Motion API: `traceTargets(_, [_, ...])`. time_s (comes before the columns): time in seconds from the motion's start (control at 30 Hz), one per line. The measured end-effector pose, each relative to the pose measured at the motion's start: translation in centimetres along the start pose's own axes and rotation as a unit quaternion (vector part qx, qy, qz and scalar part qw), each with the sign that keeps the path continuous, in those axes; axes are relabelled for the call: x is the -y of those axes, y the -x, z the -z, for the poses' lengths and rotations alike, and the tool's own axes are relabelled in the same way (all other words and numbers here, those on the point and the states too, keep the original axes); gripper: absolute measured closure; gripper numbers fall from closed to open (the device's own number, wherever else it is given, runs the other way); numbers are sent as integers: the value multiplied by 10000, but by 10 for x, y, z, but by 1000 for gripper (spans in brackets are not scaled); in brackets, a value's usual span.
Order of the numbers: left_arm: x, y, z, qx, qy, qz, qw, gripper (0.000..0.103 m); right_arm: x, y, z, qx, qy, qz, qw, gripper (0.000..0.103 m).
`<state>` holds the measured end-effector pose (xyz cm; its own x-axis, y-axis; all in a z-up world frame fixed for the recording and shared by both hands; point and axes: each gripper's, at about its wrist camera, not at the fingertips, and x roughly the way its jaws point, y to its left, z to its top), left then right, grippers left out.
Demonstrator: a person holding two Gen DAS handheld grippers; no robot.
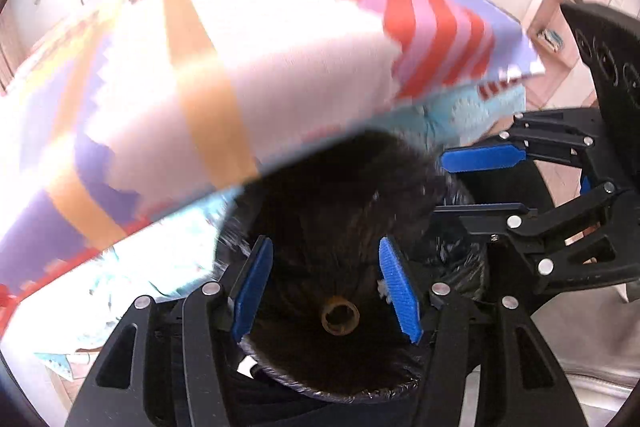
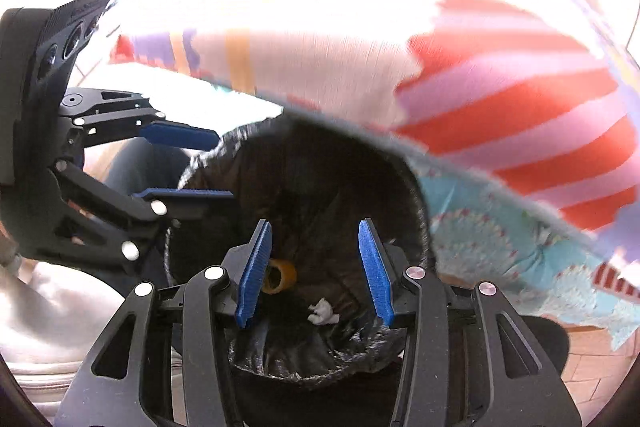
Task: Collect trash
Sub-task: 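Raise both open grippers from the bin back over the bed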
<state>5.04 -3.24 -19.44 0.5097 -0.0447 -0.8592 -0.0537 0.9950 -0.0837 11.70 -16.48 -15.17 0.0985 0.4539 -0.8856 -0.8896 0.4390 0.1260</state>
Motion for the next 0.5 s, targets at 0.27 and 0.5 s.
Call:
traceTargets(0.27, [-11,50,-28,615,39,-144,9980,49,9,40,-20,559,-65,58,9984,58])
traceTargets(0.5, [-33,75,-52,1006,75,-360,9942,49,21,54,-52,967,-151,165,9951,58])
